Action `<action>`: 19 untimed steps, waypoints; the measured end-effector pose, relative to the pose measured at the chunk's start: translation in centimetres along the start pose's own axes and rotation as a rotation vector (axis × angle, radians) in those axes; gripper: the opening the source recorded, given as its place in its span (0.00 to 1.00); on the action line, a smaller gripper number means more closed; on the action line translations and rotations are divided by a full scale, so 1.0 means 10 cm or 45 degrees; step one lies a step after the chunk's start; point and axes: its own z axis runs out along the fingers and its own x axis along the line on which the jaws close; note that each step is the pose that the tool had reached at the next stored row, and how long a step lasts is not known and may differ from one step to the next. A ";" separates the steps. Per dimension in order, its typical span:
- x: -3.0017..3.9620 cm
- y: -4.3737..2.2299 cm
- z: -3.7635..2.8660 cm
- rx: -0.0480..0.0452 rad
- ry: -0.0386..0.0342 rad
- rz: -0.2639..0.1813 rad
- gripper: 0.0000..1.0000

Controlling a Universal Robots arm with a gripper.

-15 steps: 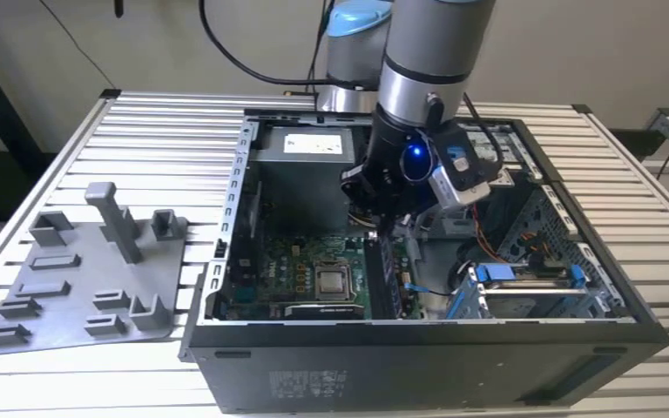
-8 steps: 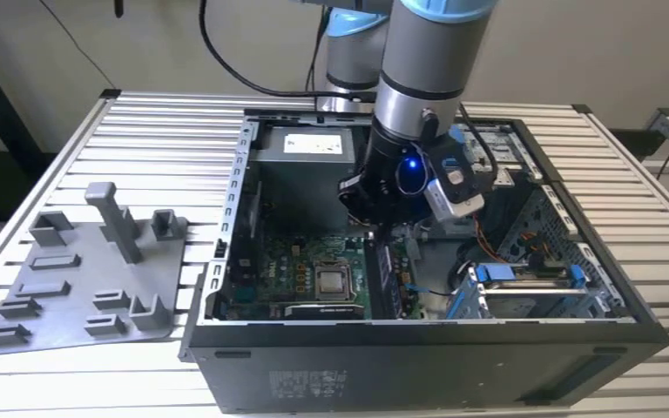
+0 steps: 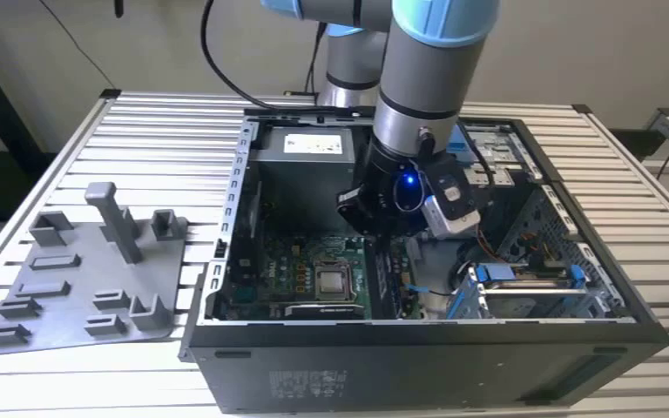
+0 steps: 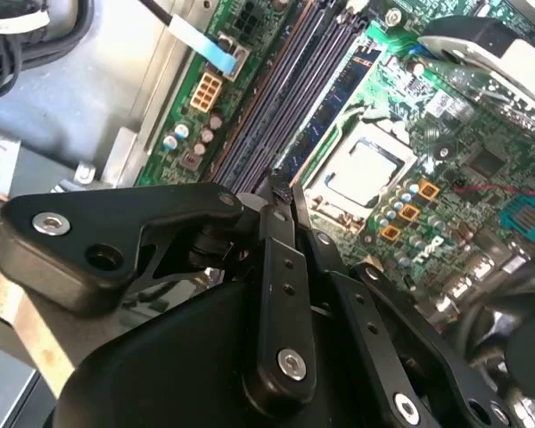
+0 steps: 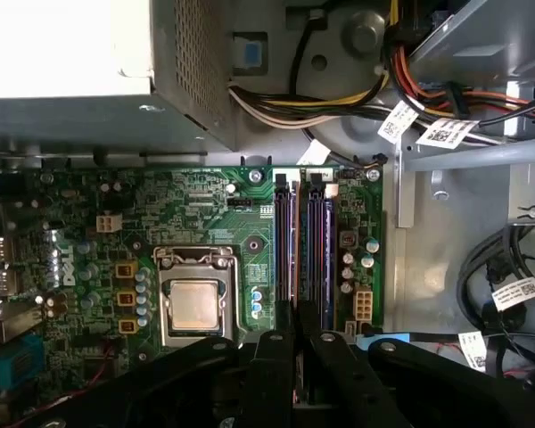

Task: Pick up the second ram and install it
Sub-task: 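Insert the second ram into the second slot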

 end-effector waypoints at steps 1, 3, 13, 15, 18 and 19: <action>0.000 -0.005 0.018 0.000 0.0000 0.001 0.14; -0.001 -0.013 0.054 0.000 0.0001 0.003 0.14; -0.002 -0.023 0.119 0.000 0.0003 0.005 0.14; -0.003 -0.033 0.128 0.000 0.0004 0.005 0.14; -0.003 -0.045 0.138 0.000 0.0004 0.005 0.14; -0.003 -0.051 0.141 0.000 0.0004 0.005 0.14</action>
